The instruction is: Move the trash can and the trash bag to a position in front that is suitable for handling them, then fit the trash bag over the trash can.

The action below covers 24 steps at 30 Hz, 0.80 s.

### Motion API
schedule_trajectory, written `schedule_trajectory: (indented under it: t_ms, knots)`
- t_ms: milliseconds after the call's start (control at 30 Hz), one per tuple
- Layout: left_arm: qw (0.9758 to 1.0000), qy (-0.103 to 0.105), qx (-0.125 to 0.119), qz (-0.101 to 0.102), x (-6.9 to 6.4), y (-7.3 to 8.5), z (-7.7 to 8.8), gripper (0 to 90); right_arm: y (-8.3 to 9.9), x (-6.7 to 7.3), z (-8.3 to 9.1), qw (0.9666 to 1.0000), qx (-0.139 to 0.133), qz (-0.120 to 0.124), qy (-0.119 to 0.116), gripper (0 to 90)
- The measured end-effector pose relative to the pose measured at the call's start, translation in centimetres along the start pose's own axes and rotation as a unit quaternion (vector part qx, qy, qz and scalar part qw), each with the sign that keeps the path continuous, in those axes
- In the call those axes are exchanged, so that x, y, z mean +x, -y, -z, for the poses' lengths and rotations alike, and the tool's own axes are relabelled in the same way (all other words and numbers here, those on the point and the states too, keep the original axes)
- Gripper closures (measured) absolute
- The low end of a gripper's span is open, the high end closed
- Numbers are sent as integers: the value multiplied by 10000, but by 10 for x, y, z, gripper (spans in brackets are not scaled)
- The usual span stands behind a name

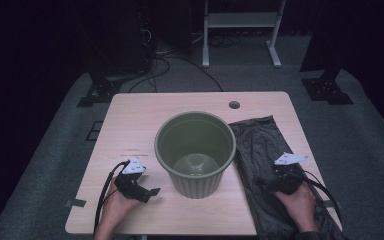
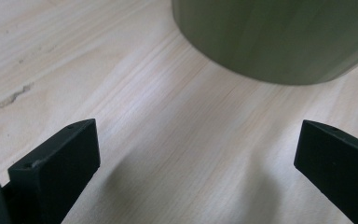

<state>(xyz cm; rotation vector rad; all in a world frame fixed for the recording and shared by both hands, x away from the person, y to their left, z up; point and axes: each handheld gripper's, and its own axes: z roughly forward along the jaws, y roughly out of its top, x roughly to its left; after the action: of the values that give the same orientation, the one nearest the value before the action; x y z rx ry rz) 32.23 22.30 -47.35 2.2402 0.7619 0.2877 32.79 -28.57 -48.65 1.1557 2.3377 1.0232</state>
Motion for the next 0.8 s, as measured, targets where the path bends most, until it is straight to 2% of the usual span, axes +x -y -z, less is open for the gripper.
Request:
schedule_trajectory:
  t_ms: [133, 300, 433, 567, 800]
  knots:
    - [9999, 0, 120, -10, 0, 3, -4, 0, 0, 0, 0, 10000, -1, 0, 2, 98]
    - [10000, 0, -44, -14, 0, 8, -4, 0, 0, 0, 0, 10000, -5, 19, -15, 99]
    - [9999, -106, 2, -130, -3, 8, -5, 0, 0, -1, 3, 10000, -15, 26, -28, 99]
    - [9999, -107, 2, -129, -3, 8, -6, 0, -5, -3, 15, 9998, -206, 23, 13, 99]
    - [9999, -108, 2, -130, -3, 8, -6, 0, -11, -14, 28, 9994, -282, -58, 211, 99]
